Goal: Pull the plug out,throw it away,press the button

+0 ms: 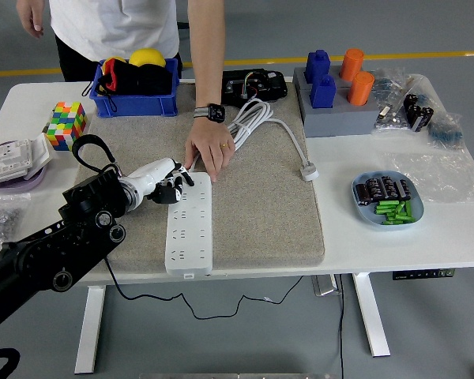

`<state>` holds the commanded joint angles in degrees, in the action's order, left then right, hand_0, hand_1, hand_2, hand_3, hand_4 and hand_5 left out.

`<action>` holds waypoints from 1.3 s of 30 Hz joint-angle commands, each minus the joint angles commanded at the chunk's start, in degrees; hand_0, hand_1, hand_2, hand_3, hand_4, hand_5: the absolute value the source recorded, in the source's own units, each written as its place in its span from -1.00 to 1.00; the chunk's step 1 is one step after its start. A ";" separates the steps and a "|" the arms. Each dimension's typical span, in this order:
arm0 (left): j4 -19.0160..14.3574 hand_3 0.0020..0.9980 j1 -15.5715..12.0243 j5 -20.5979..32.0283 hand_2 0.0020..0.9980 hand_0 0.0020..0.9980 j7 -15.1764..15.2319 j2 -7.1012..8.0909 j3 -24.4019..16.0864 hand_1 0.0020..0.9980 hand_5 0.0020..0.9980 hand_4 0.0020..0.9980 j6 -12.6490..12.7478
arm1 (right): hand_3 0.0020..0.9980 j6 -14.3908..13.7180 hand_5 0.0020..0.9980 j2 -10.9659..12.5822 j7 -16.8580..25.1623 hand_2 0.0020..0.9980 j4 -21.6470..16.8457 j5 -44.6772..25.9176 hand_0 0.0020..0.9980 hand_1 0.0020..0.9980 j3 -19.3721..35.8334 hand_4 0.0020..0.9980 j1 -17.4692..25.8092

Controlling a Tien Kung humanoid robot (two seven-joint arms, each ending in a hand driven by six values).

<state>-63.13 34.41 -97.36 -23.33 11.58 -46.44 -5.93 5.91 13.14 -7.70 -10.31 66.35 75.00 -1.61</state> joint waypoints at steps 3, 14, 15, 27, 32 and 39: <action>-2.37 0.30 -0.40 -0.49 -0.77 -0.99 0.04 0.36 -1.44 -0.96 -1.00 -1.00 -0.01 | 0.34 -0.02 0.34 -0.04 -0.04 0.33 0.00 0.09 0.62 0.36 0.15 0.56 0.04; -12.39 0.30 -4.24 -4.59 -0.68 -0.77 3.50 2.50 -11.28 -0.81 -1.00 -0.57 1.85 | 0.34 0.00 0.34 -0.13 0.03 0.33 0.00 0.27 0.62 0.36 0.31 0.56 0.00; -12.96 0.30 -5.17 -4.98 -0.68 -0.77 4.20 2.74 -12.92 -0.81 -1.00 -0.57 2.11 | 0.34 0.00 0.34 -0.15 0.01 0.33 0.00 0.31 0.62 0.36 0.36 0.56 0.01; -11.07 0.51 -13.67 -8.47 0.33 0.48 11.23 3.40 -26.44 0.46 -1.00 0.22 7.93 | 0.35 -0.06 0.34 -0.23 -0.03 0.33 0.00 0.63 0.62 0.36 0.77 0.56 0.00; -9.99 0.53 -15.86 -8.58 0.46 0.59 11.32 5.30 -27.12 0.55 -1.00 0.23 8.21 | 0.35 -0.11 0.34 -0.29 0.04 0.33 0.00 0.83 0.62 0.36 1.26 0.56 -0.19; -10.72 0.58 -18.97 -8.10 0.53 0.65 11.68 5.72 -31.12 0.62 -1.00 0.25 8.14 | 0.35 -0.12 0.34 -0.41 -0.06 0.33 0.00 0.96 0.62 0.36 1.17 0.56 -0.27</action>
<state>-73.85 15.43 -105.46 -11.65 17.30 -77.57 2.21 5.79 12.73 -7.76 -10.31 67.31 76.17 -1.88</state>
